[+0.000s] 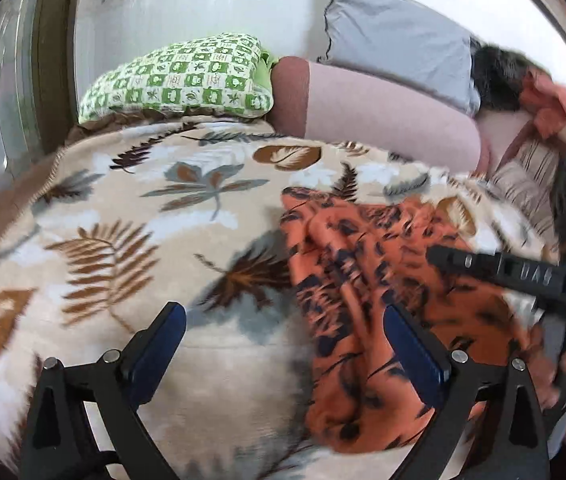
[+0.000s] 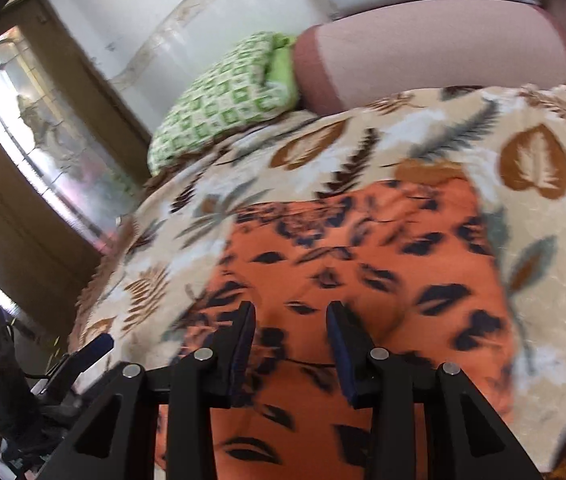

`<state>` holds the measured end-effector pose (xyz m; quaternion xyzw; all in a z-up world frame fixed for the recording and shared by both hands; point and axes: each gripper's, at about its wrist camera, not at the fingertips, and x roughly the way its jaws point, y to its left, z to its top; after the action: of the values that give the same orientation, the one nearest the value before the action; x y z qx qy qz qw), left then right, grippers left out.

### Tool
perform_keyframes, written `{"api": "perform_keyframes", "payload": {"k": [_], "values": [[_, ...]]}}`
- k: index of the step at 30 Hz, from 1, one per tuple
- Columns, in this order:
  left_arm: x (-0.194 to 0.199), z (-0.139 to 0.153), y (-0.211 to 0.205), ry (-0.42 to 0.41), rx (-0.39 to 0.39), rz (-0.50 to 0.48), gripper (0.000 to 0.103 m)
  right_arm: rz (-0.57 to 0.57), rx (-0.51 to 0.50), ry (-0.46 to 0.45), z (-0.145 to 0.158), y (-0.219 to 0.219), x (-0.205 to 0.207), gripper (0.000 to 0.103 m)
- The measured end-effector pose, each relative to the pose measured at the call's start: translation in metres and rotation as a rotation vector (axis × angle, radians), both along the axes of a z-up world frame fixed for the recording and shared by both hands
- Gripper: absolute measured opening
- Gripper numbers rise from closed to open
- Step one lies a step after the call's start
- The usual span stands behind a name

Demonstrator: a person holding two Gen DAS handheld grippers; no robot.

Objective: Fold small clothes

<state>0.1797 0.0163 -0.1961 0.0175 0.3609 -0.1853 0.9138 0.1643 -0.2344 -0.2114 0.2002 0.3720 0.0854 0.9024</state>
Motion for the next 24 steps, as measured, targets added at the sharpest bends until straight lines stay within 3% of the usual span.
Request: {"api": "perform_keyframes", "payload": {"k": [5, 9, 14, 18, 24], "values": [[0.003, -0.021, 0.001, 0.082, 0.066, -0.028, 0.099, 0.053, -0.015, 0.019, -0.002, 0.026, 0.019, 0.040], [0.005, -0.039, -0.004, 0.114, 0.171, -0.013, 0.099, 0.107, -0.021, 0.067, -0.017, 0.044, 0.041, 0.040], [0.010, -0.045, 0.001, 0.161, 0.149, 0.015, 0.099, 0.133, -0.001, 0.106, -0.032, 0.049, 0.055, 0.041], [0.004, -0.031, 0.001, 0.119, 0.124, 0.029, 0.099, 0.107, 0.031, 0.071, -0.017, 0.037, 0.042, 0.041], [-0.009, -0.006, 0.002, 0.010, 0.126, 0.064, 0.099, -0.012, -0.024, -0.011, 0.012, 0.005, 0.007, 0.041]]}}
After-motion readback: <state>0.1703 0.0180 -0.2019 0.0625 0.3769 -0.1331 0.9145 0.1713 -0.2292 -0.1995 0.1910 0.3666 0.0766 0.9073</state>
